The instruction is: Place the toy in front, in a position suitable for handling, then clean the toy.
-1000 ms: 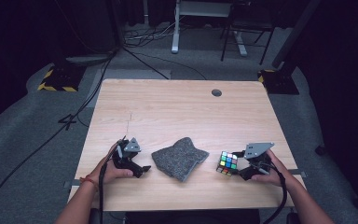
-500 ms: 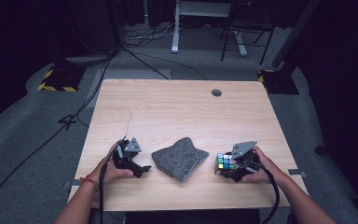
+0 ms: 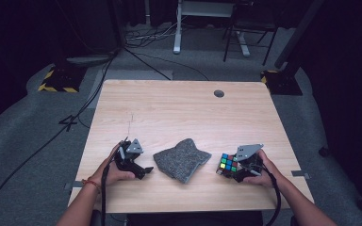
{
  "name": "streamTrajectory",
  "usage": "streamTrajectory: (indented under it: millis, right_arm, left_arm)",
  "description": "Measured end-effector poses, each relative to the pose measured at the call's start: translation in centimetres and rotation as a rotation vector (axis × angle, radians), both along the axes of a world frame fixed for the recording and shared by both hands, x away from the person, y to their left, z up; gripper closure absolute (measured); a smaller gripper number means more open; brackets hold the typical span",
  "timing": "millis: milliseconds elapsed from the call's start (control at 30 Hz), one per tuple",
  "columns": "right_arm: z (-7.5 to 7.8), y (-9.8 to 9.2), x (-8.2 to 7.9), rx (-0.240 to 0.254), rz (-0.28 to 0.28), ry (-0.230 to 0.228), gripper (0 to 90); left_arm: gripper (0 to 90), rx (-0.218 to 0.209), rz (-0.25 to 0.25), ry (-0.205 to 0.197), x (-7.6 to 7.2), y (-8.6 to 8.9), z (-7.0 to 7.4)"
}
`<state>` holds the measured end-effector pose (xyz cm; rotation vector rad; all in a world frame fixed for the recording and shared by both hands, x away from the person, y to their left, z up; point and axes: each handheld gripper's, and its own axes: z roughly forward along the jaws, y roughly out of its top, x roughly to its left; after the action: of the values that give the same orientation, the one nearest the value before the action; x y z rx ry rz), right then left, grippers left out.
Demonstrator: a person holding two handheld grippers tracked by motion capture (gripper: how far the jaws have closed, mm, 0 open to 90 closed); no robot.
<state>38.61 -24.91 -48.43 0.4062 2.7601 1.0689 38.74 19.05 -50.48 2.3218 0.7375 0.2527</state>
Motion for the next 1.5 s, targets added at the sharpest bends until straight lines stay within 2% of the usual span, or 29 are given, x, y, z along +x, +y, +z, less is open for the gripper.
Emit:
streamTrajectory:
  millis: [100,233,267,533,800,1300,1367,1400,1433,1467,1500]
  right_arm:
    - [0.0,-0.2,0.0,0.013,-0.01,0.006,33.8]
    - [0.3,-0.5,0.0,0.034,-0.021,0.002,33.8]
    - [0.5,-0.8,0.1,0.054,-0.03,0.007,33.8]
    - [1.0,-1.3,0.7,0.057,-0.055,-0.002,33.8]
    - [1.1,-1.6,1.0,0.063,-0.085,-0.001,33.8]
    - [1.7,-2.2,1.3,0.07,-0.106,-0.009,33.8]
    - [1.8,-2.2,1.4,0.069,-0.107,-0.009,33.8]
    - [1.8,-2.2,1.4,0.072,-0.11,-0.01,33.9]
    - [1.8,-2.3,1.4,0.07,-0.109,-0.01,33.8]
    - [1.8,-2.3,1.4,0.065,-0.11,-0.011,33.8]
    - [1.8,-2.3,1.4,0.066,-0.109,-0.012,33.8]
  left_arm:
    - [0.0,0.005,0.025,0.003,-0.1,-0.3,0.0]
    - [0.6,0.011,0.017,-0.001,0.0,-0.3,0.1]
    - [1.0,0.011,0.013,0.002,0.0,-0.4,0.1]
    - [1.9,0.004,-0.023,0.001,0.2,-0.2,0.1]
    - [1.9,0.004,-0.027,0.002,0.3,-0.2,0.1]
    - [1.9,0.011,-0.046,0.013,0.3,-0.3,0.2]
    - [12.9,-0.01,-0.089,0.017,0.2,-0.3,0.8]
    - [25.2,-0.028,-0.101,0.021,0.2,-0.3,1.2]
    - [26.1,-0.039,-0.1,0.016,0.0,-0.4,1.6]
    - [16.7,-0.022,-0.092,-0.009,-0.1,-0.6,2.1]
    - [14.5,-0.019,-0.095,-0.028,-0.2,-0.8,2.7]
